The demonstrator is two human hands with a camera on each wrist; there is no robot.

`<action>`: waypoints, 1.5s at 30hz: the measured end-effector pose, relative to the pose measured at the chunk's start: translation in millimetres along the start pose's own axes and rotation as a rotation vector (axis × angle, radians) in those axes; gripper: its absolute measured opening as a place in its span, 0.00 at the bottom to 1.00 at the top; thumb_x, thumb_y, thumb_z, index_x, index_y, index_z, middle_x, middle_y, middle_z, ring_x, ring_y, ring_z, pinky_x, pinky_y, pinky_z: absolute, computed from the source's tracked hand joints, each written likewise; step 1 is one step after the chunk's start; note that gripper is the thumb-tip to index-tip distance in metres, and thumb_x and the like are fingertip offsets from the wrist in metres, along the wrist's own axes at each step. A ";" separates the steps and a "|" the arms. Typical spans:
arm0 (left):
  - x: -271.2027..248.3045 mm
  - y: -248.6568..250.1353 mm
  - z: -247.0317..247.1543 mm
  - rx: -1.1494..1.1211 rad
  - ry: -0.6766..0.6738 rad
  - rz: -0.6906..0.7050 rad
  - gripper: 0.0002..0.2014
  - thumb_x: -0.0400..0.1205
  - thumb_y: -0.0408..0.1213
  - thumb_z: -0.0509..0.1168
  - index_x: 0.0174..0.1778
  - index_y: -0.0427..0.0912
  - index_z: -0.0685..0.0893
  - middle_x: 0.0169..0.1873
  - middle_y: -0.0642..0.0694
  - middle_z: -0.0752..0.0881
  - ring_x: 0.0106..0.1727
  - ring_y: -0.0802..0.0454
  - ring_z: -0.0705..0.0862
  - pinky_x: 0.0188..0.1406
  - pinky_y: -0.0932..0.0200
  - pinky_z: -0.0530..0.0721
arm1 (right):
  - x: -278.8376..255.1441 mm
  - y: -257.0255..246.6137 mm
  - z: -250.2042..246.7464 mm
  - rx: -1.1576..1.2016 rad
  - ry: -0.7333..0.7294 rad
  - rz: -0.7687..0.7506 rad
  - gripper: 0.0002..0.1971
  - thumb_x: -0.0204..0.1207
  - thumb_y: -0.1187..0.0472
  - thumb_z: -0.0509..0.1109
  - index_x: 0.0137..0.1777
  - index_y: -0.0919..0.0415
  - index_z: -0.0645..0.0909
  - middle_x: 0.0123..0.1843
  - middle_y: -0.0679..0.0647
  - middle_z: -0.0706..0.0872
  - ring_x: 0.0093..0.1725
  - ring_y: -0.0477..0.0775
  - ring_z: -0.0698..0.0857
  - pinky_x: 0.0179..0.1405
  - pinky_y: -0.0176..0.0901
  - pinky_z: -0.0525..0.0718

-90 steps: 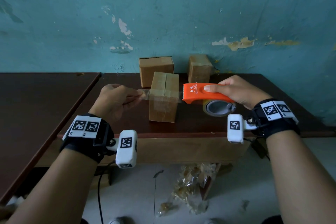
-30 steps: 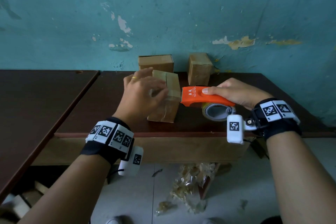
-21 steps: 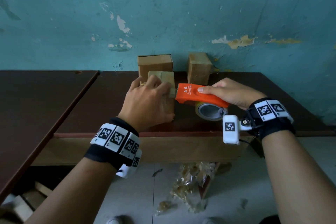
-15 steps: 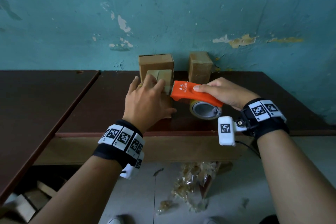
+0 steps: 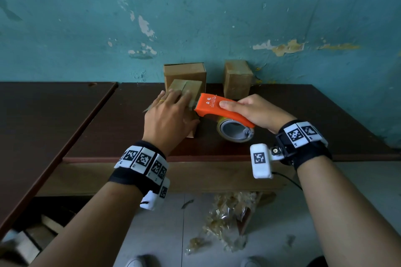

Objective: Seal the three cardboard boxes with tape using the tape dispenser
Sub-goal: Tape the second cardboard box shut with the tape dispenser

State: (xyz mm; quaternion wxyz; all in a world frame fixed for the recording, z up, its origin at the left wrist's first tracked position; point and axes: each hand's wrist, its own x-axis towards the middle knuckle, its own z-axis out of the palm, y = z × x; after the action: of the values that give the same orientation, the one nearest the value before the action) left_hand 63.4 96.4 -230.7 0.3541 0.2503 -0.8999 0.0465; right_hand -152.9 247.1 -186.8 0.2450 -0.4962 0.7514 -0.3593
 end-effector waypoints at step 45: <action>2.5 7.8 -13.1 0.030 -0.056 -0.030 0.34 0.68 0.53 0.87 0.67 0.40 0.90 0.63 0.39 0.91 0.70 0.37 0.88 0.68 0.39 0.86 | -28.3 15.3 -29.8 0.171 0.007 0.038 0.38 0.69 0.34 0.77 0.59 0.72 0.89 0.50 0.72 0.93 0.31 0.54 0.89 0.30 0.38 0.87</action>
State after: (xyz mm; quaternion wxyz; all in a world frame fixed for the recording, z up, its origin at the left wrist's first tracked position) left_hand 66.1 105.5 -218.6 0.3255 0.2700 -0.9049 0.0478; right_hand -172.2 285.9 -179.9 0.2905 -0.4581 0.7281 -0.4190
